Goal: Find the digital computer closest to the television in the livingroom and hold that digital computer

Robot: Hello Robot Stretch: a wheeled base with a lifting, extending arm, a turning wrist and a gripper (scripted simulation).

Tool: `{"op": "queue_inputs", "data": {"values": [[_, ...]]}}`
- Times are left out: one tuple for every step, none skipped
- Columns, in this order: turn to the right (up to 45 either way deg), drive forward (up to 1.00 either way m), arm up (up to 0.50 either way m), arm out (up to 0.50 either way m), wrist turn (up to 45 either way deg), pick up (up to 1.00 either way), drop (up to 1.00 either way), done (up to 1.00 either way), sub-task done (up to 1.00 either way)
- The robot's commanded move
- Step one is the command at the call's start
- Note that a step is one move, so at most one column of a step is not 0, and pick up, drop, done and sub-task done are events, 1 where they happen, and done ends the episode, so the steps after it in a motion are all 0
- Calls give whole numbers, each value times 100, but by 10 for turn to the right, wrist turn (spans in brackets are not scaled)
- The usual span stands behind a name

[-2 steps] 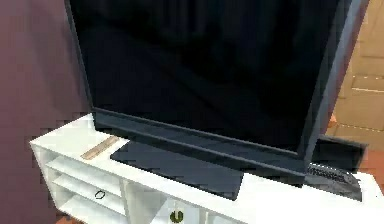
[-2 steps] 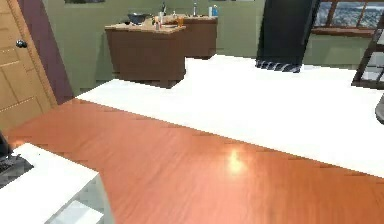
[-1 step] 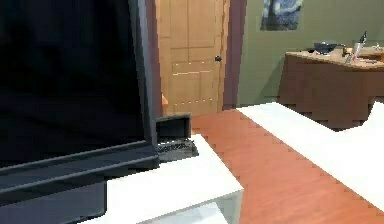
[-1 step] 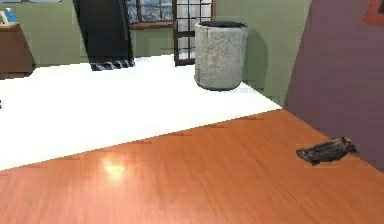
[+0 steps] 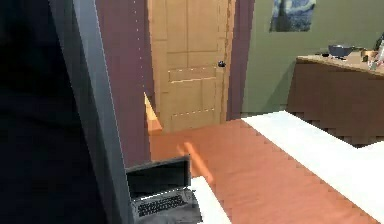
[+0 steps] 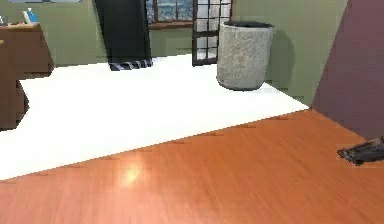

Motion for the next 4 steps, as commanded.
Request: {"op": "queue_inputs", "data": {"values": [[-450,0,0,0,0,0,0,0,0],[-450,0,0,0,0,0,0,0,0],[-90,0,0,0,0,0,0,0,0],[0,0,50,0,0,0,0,0,0]]}}
